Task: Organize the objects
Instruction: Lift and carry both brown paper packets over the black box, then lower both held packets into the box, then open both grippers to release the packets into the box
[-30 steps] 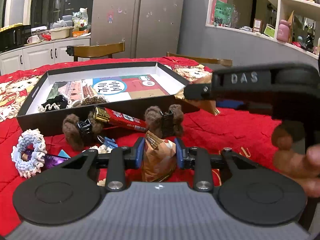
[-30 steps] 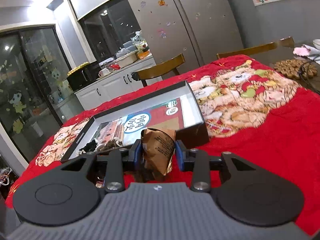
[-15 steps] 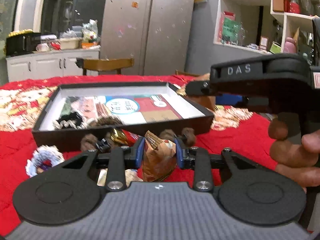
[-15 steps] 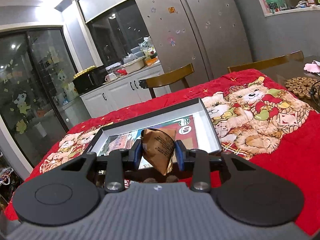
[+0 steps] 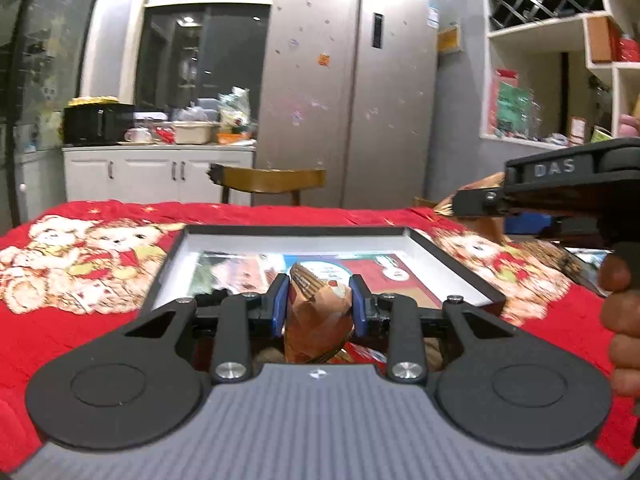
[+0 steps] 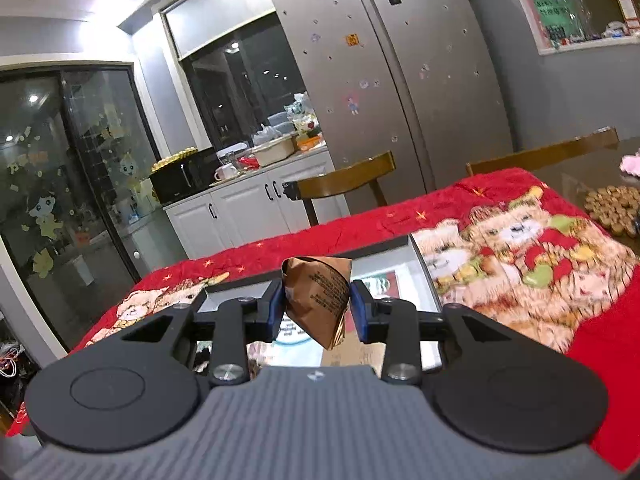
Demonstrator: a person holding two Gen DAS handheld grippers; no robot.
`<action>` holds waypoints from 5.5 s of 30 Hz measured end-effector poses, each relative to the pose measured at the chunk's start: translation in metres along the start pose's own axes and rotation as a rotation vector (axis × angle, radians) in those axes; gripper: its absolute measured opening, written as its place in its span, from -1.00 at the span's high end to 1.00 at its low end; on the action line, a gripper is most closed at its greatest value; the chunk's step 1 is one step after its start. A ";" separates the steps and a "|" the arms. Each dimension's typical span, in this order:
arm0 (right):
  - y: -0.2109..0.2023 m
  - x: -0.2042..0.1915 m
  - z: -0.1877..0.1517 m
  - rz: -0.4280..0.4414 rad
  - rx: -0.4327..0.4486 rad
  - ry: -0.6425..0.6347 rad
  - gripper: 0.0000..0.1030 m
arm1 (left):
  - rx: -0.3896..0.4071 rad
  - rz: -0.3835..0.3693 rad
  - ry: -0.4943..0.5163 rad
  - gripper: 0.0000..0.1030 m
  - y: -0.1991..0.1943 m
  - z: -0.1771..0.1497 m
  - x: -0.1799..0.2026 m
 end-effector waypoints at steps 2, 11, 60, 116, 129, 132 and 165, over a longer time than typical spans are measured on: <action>0.005 -0.002 0.005 0.014 0.003 0.001 0.25 | -0.008 0.010 -0.009 0.28 0.004 0.001 -0.004; 0.029 -0.004 0.011 0.094 -0.023 0.033 0.25 | 0.020 0.010 0.042 0.28 -0.002 0.001 -0.002; 0.051 0.061 -0.042 0.026 -0.025 0.113 0.25 | -0.069 -0.077 0.017 0.27 0.096 -0.001 0.042; 0.057 0.054 -0.045 -0.033 -0.051 0.045 0.24 | -0.225 -0.064 -0.002 0.26 0.117 -0.013 0.036; 0.056 0.050 -0.047 -0.044 -0.062 0.022 0.24 | -0.235 -0.066 0.022 0.26 0.119 -0.014 0.039; 0.055 0.050 -0.047 -0.046 -0.063 0.019 0.24 | -0.236 -0.066 0.026 0.26 0.120 -0.015 0.039; 0.038 0.049 -0.036 0.017 0.009 0.071 -0.35 | -0.212 -0.094 0.011 -0.33 0.111 -0.012 0.036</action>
Point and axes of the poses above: each gripper's, at about its wrist camera, not at the fingertips, and y roughly the way its jaws point, x to its right, z to its top, the point moved 6 cm from there along y, roughly the way its jaws point
